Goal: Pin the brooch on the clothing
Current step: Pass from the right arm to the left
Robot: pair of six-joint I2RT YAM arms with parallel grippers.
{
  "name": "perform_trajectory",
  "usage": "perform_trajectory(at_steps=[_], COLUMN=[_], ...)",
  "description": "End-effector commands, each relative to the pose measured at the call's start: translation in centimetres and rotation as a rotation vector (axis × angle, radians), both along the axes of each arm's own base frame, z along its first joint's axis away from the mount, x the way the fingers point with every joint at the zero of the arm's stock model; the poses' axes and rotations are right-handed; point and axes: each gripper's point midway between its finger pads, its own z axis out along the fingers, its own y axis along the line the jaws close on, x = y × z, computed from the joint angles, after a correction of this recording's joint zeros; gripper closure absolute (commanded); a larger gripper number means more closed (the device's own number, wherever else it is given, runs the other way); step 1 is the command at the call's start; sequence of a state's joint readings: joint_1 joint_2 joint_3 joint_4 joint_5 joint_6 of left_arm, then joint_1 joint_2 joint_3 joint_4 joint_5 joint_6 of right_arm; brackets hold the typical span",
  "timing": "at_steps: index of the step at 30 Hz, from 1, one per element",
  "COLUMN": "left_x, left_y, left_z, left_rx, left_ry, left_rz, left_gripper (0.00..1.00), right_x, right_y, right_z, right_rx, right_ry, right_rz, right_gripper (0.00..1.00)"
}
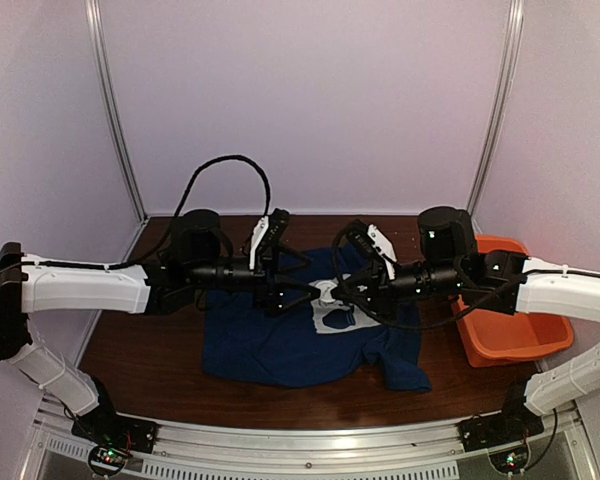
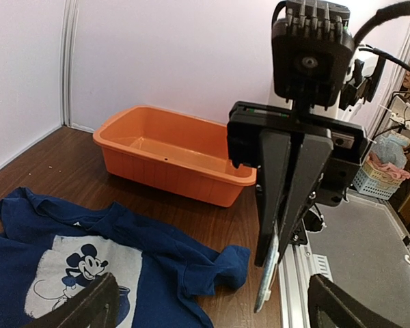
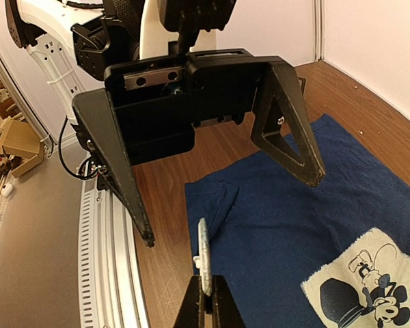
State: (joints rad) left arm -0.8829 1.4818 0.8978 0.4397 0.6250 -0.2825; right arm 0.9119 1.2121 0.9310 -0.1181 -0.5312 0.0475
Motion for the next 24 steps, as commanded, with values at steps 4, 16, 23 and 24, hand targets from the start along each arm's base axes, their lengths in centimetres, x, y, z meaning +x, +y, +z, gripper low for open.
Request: perform_trajectory(at_steps=[4, 16, 23, 24], left_x=[0.01, 0.16, 0.45, 0.41], left_y=[-0.57, -0.52, -0.43, -0.40], left_z=[1.40, 1.52, 1.71, 1.75], left_rx=[-0.023, -0.031, -0.031, -0.032], left_ry=[-0.034, -0.042, -0.037, -0.038], left_rz=[-0.005, 0.009, 0.029, 0.029], left_gripper=[0.02, 0.02, 0.02, 0.02], right_x=[0.11, 0.04, 0.05, 0.02], right_y=[0.44, 0.75, 0.81, 0.86], right_z=[0.66, 0.49, 0.41, 0.42], right_rx=[0.013, 0.008, 0.003, 0.005], right_ry=[-0.006, -0.002, -0.002, -0.001], right_rz=[0.015, 0.031, 0.035, 0.037], right_gripper=[1.00, 1.00, 1.00, 1.00])
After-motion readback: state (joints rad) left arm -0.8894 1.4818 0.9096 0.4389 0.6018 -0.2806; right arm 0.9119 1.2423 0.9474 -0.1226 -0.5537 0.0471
